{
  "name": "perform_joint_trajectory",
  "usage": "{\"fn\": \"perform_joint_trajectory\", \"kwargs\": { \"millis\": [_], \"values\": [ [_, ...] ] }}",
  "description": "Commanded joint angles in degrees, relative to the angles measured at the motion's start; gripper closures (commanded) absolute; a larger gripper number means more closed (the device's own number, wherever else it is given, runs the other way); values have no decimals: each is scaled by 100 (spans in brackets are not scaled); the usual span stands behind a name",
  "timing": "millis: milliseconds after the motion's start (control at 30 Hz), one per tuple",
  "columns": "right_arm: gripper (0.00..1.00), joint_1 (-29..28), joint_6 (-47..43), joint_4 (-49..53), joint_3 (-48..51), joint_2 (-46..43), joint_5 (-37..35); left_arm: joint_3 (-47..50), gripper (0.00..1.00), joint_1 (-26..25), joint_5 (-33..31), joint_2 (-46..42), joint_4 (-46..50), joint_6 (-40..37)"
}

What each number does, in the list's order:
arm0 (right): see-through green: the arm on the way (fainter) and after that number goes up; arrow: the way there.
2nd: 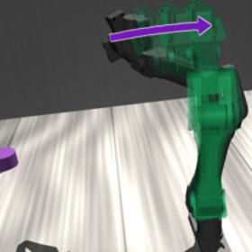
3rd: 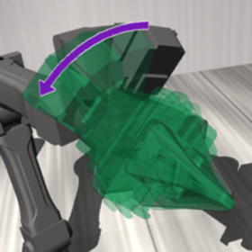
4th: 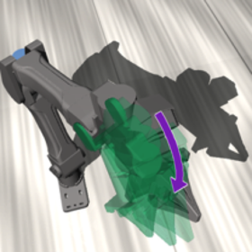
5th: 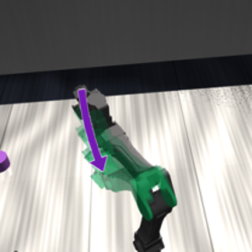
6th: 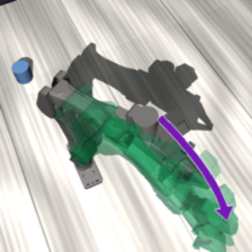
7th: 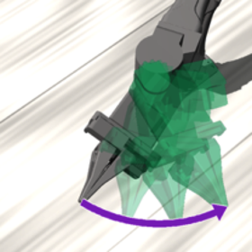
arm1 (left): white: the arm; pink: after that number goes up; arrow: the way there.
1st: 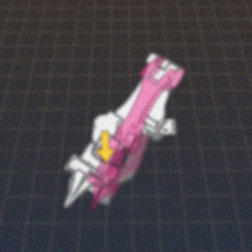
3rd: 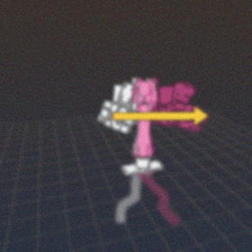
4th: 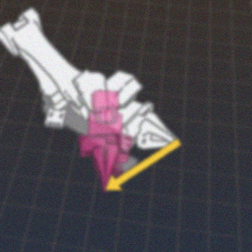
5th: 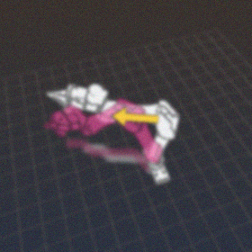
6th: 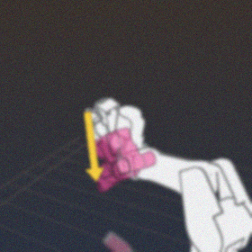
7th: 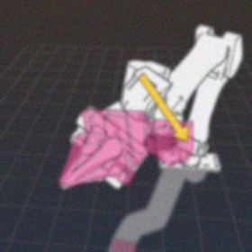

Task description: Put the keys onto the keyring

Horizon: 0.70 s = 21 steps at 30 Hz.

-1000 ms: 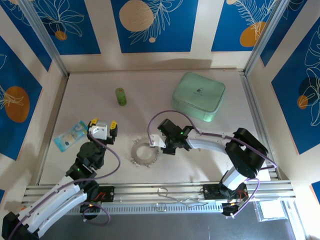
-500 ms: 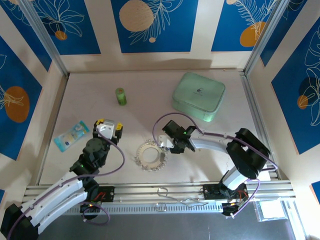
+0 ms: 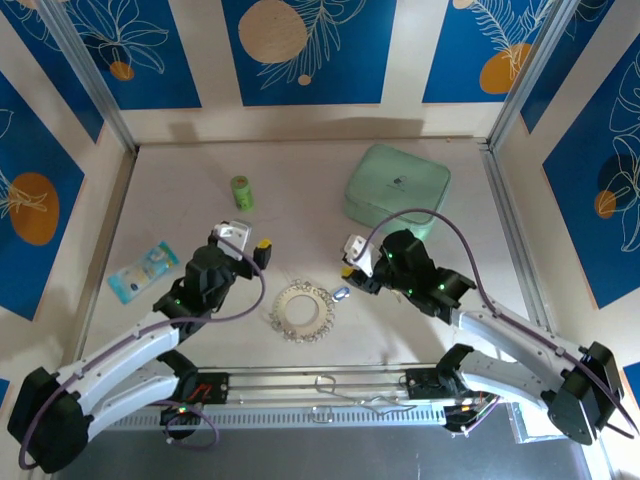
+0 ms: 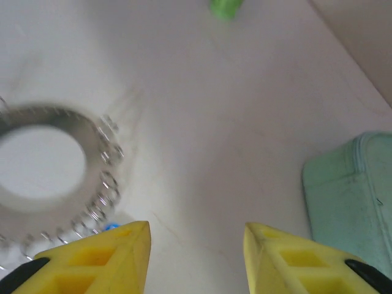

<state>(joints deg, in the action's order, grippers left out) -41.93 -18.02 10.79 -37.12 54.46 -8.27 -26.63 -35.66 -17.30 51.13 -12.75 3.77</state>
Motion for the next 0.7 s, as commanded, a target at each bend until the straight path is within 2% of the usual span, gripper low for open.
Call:
{"fn": "perform_joint_trajectory", "kwargs": {
  "millis": [0, 133, 267, 367, 667],
  "values": [
    [55, 1, 1407, -430, 305, -18, 263, -263, 19, 51, 243, 182, 120, 730],
    [56, 27, 2789, -464, 440, 103, 221, -164, 20, 51, 371, 239, 48, 1048],
    [58, 19, 3613, -934, 728, 249, 566, 29, 21, 50, 410, 297, -117, 1491],
    [58, 7, 4211, -1101, 742, 505, 743, 11, 22, 50, 494, 340, 201, 1767],
    [59, -166, 4266, -351, -135, 1856, 1216, 236, 24, 42, 552, -161, 1377, 2464]
  ]
}}
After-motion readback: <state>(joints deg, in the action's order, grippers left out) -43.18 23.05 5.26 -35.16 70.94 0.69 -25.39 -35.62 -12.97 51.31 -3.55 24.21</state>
